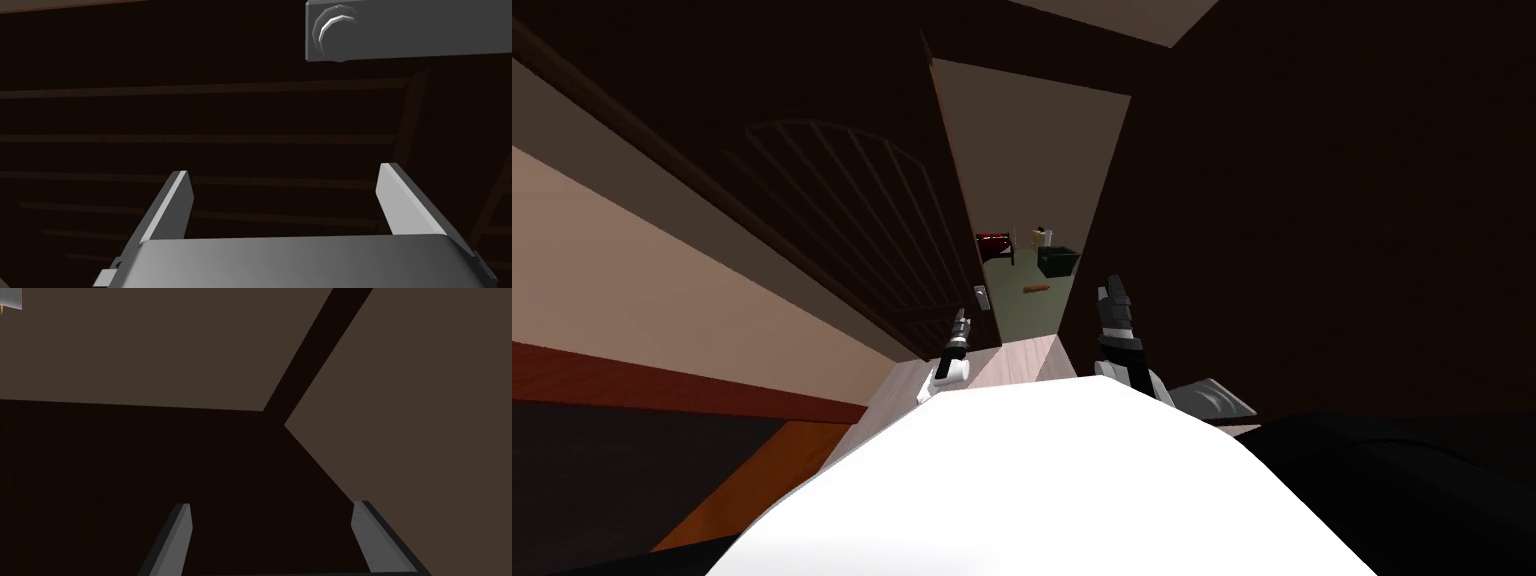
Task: Pull the door open
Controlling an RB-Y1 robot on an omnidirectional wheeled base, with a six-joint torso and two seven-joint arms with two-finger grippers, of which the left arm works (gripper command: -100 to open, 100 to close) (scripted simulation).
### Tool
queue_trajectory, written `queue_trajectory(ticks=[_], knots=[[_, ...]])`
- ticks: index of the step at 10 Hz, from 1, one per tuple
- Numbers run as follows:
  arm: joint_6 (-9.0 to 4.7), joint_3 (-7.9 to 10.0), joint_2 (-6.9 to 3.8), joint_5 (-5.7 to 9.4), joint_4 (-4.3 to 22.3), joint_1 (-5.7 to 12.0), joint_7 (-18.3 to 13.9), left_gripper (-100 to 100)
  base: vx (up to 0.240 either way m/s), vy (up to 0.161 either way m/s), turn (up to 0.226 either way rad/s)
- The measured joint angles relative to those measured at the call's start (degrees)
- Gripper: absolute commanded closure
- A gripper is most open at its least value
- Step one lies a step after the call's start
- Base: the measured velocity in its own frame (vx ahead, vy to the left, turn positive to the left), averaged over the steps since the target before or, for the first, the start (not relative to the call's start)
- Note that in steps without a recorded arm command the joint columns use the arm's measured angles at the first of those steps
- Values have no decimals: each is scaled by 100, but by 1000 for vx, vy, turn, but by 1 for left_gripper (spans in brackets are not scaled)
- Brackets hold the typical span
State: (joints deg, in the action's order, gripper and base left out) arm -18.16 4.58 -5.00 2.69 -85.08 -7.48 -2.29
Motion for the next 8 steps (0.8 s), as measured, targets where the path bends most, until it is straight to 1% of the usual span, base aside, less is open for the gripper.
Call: queue_trajectory(ticks=[2,3,4,5,6,7,8], knots=[[72,9,-7,3,199,69,-16,-100,125,14,-33],[86,23,-16,6,340,138,-26,-100,144,9,-40],[134,29,-15,7,434,178,-34,-100,170,13,-39],[148,36,-10,6,588,237,-38,-100,75,5,-7],[146,36,-9,6,607,245,-39,-100,123,-21,-129],[141,79,-69,31,640,252,-67,-100,185,-20,-93],[108,124,-134,58,723,279,-107,-100,182,-40,-102]])
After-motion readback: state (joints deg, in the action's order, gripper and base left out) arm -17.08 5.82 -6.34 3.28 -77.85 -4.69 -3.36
